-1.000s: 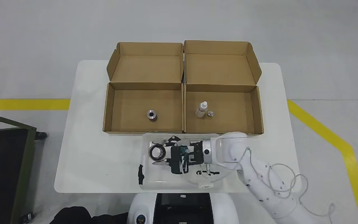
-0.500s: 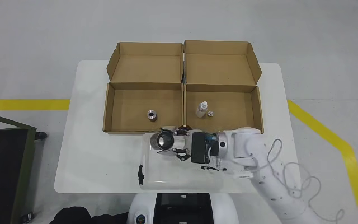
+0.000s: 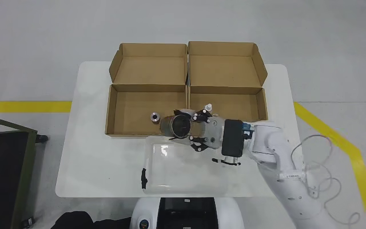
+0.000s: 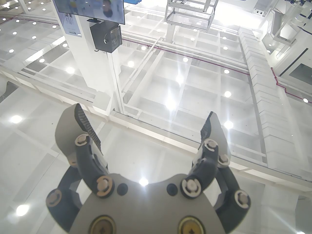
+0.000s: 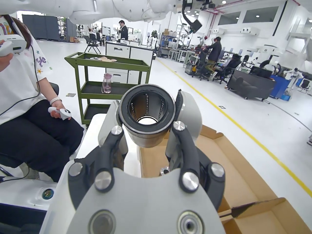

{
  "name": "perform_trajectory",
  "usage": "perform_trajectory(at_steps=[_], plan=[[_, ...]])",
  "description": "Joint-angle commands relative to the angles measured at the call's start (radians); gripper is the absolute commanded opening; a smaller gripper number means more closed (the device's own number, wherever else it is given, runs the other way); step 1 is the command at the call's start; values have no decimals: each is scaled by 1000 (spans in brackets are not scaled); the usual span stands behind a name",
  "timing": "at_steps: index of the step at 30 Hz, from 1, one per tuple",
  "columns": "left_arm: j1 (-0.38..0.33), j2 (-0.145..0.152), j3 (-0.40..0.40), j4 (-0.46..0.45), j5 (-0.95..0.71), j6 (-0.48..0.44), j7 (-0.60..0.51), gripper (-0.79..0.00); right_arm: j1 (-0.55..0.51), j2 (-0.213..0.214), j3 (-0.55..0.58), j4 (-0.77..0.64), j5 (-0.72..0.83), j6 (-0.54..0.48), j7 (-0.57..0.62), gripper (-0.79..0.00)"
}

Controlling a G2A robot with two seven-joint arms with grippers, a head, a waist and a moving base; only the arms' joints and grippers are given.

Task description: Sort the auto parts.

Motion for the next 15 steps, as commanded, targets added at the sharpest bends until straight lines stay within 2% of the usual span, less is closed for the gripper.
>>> perform_trajectory(at_steps=[1,15], plan=[[0,0,0,0,0,0,0,0,8,0,11,-9,-1,8,-11,-785],[0,0,0,0,0,0,0,0,38,1,71,-33,-5,58,-112,-785]])
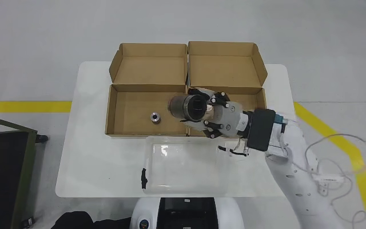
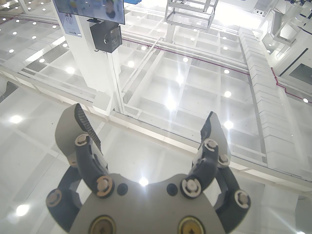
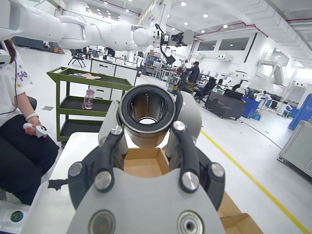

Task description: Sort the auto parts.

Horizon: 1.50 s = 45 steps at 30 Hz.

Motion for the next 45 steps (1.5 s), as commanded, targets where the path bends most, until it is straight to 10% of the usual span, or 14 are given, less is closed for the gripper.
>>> perform_trajectory(at_steps=[1,45], plan=[[0,0,0,0,0,0,0,0,1,0,6,-5,1,6,-10,-785],[0,0,0,0,0,0,0,0,61,-11,-123,165,-110,25,81,-785]])
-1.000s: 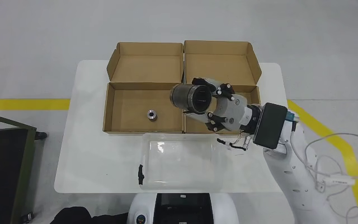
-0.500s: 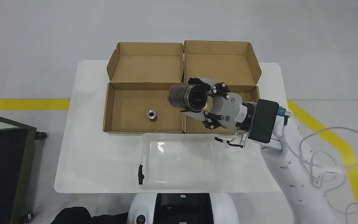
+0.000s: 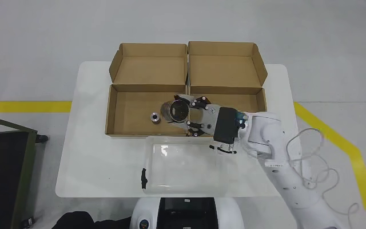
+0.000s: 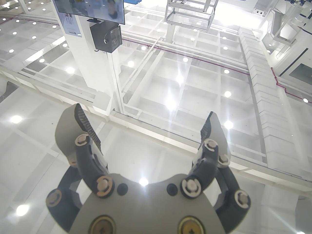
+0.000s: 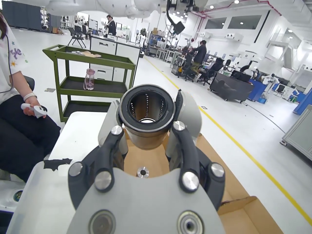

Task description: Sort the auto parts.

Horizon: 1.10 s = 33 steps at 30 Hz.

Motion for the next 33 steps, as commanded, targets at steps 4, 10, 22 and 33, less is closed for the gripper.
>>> perform_trajectory(at_steps=[4,10,22,33], plan=[[0,0,0,0,0,0,0,0,27,-7,-36,76,-17,13,33,-785],[0,0,0,0,0,0,0,0,37,-13,-74,133,-30,48,117,-785],[0,0,0,0,0,0,0,0,93,-42,-175,228,-10,111,236,-785],[0,0,0,0,0,0,0,0,162,-78,-254,351,16,160,305,-785]])
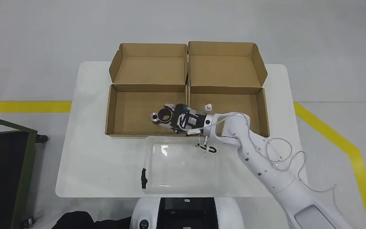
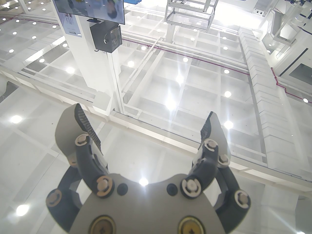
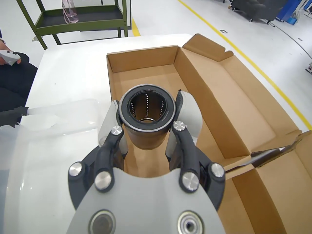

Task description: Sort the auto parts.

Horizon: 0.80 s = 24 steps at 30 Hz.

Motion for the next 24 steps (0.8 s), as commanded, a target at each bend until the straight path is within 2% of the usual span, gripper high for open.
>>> perform_trajectory(at_steps=[1,11,12,20,24], plan=[[0,0,0,0,0,0,0,0,12,-5,-10,20,3,6,17,-785],[0,0,0,0,0,0,0,0,74,-34,-55,109,18,26,100,-785],[0,0,0,0,0,0,0,0,78,-36,-59,113,17,27,109,-748],[0,0,0,0,0,0,0,0,101,-51,-77,153,22,31,159,-730],[0,0,0,0,0,0,0,0,112,-60,-90,178,27,32,165,-693]])
